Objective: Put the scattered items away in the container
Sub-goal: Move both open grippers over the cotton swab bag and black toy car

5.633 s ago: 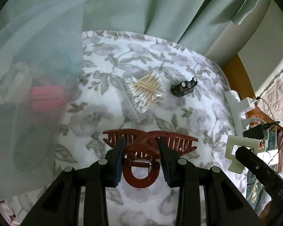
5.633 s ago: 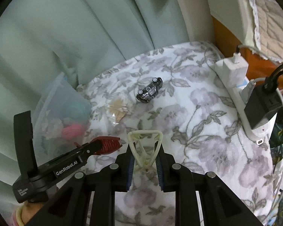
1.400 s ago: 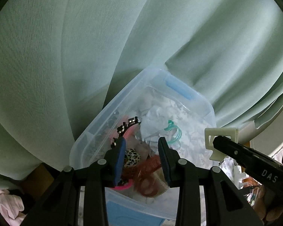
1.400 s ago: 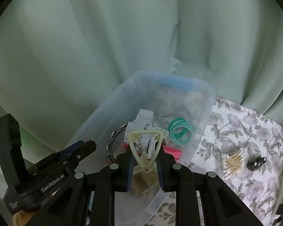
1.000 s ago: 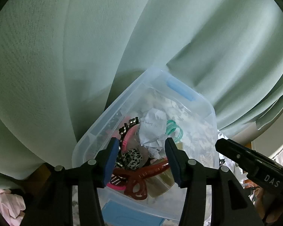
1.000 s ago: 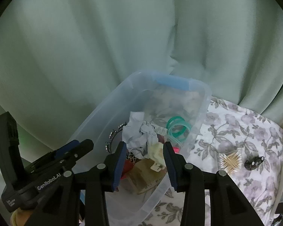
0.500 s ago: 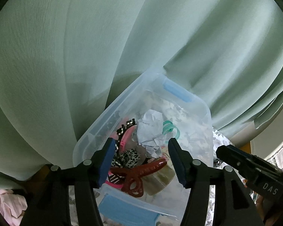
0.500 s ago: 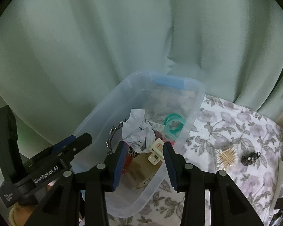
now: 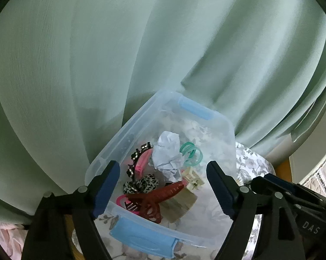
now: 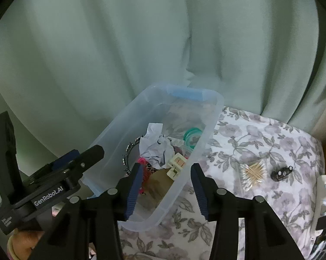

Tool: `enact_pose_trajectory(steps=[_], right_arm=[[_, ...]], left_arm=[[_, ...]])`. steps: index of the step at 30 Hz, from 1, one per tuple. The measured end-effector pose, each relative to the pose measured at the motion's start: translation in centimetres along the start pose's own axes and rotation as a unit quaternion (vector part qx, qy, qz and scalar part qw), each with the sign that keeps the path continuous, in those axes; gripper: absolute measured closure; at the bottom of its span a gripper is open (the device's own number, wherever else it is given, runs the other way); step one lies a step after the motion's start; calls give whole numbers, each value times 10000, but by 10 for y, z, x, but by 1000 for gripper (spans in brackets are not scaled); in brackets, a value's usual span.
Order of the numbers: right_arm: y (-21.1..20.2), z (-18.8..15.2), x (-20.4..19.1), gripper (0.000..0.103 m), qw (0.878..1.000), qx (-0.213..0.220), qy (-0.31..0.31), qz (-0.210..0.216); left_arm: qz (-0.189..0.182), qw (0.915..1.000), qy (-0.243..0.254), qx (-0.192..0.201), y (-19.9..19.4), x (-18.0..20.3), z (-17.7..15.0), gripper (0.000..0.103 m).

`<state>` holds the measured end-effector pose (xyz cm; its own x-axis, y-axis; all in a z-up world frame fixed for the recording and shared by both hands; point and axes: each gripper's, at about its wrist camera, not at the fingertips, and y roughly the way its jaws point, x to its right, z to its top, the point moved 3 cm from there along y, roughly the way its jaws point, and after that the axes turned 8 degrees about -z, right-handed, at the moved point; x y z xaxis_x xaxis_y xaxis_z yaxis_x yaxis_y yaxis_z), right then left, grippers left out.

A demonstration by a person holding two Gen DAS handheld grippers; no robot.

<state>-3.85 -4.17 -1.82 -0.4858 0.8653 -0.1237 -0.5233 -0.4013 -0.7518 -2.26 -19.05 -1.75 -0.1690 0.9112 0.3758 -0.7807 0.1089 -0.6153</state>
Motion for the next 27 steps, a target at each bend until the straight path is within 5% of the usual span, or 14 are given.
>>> enact_pose_trajectory(steps=[6, 17, 27], right_arm=[[-14, -6, 7, 45, 9999, 118, 99, 56], [-40, -17, 30, 30, 9985, 388, 368, 132], [-63, -26, 74, 5, 9942, 639, 850, 144]], left_arm=[[5, 9998, 154, 132, -6, 15, 0, 9], [13, 9979, 569, 325, -17, 55, 1, 8], [-127, 9942, 1003, 379, -21, 102, -5, 8]])
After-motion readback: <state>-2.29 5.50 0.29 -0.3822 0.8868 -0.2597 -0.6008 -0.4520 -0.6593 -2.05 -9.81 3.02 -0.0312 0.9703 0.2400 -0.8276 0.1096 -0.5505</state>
